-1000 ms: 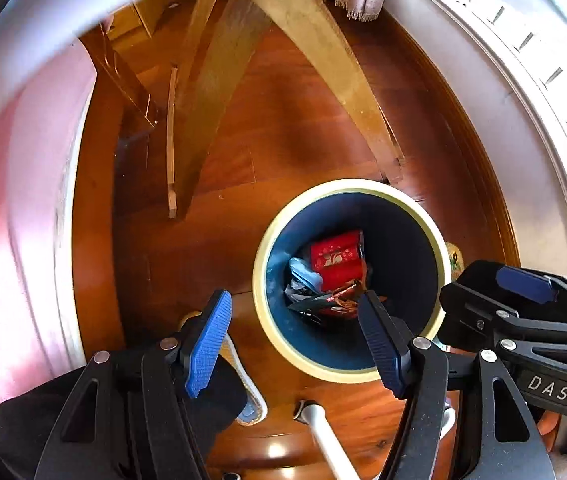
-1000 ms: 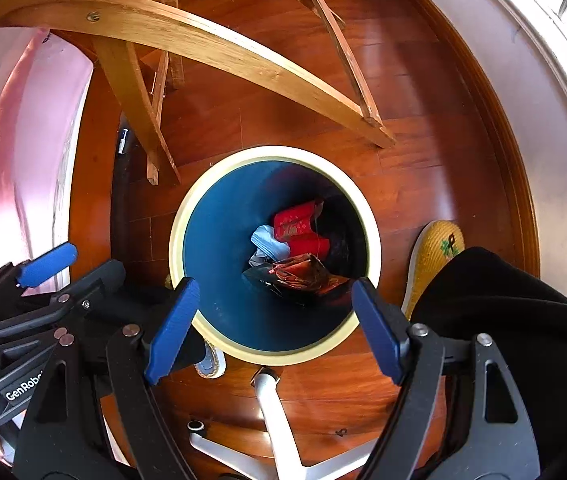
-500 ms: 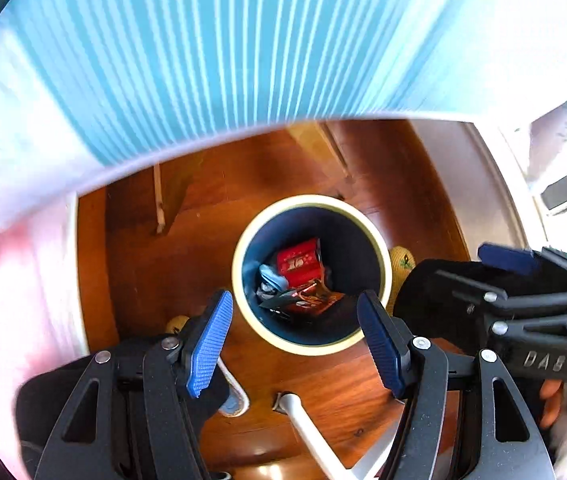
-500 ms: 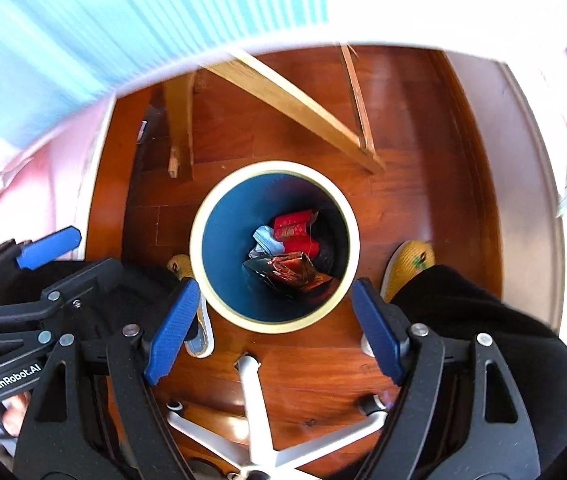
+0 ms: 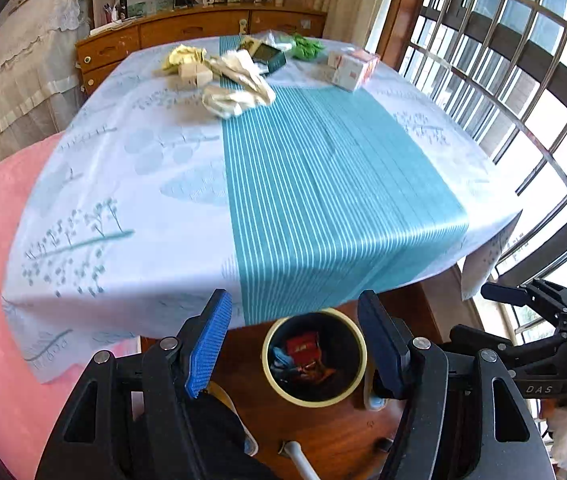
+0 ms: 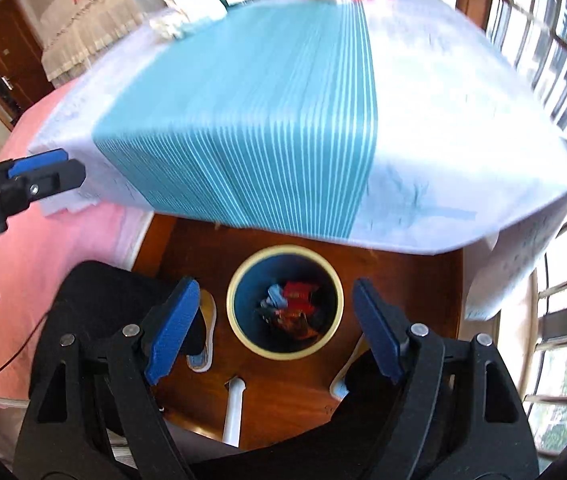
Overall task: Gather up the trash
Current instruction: 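Raise both tools back over the table, then grasp the crumpled tissues with the left tool while the right tool grasps the pink juice carton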
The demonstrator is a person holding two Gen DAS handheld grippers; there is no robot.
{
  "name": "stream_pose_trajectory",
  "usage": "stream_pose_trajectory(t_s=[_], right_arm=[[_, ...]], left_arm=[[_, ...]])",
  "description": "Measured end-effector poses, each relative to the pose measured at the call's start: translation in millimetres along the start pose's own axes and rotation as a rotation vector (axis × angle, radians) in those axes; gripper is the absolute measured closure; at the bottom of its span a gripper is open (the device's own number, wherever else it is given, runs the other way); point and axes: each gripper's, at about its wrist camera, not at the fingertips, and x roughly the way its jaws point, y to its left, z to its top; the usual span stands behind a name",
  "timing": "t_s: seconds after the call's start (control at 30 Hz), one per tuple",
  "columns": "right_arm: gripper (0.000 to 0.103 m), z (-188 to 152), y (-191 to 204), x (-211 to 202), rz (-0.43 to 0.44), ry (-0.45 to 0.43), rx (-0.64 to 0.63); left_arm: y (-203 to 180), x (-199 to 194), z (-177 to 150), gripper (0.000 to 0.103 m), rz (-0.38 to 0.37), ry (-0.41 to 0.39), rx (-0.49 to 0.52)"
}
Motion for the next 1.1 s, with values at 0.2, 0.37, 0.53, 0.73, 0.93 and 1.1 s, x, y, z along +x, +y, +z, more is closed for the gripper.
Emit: stream_pose_trajectory(t_s=[0.2,0.37,0.53,0.73,0.93,1.1], right_arm=[[0.027,56.9,10.2,-37.0,0.004,-0.117,-0.039],[0.027,106.5,5.3,-41.3,-0.01,-0.19,-0.039],[0.027,147.4,-5.2,-26.4,-0.006,-0.225,-0.03],[0.027,182.7,-16.8,14.2,0.009,-0.215,-0.02],[0.027,204.0,-27.9,50.1,0.018,-0.183,-0.012],[0.027,220.4,-40.9,68.1,0.021,-0.174,0.02]], left_arm=[[20.9,-25.0,61.2,0.036,-0.015,-0.041,-0.056],[45.9,-10.0,118.4,0.036,-0.04,-0.016,-0.137],[70.3,33.9,143.3,0.036,-0.116,0.063,-0.26],[85.7,82.5,170.9,0.036,-0.128,0.102,-0.35],[86.3,114.1,201.7,0.036,-0.127,0.108,-0.365],[82.1,142.7,219.5,0.036,-0.108,0.14,-0.371]])
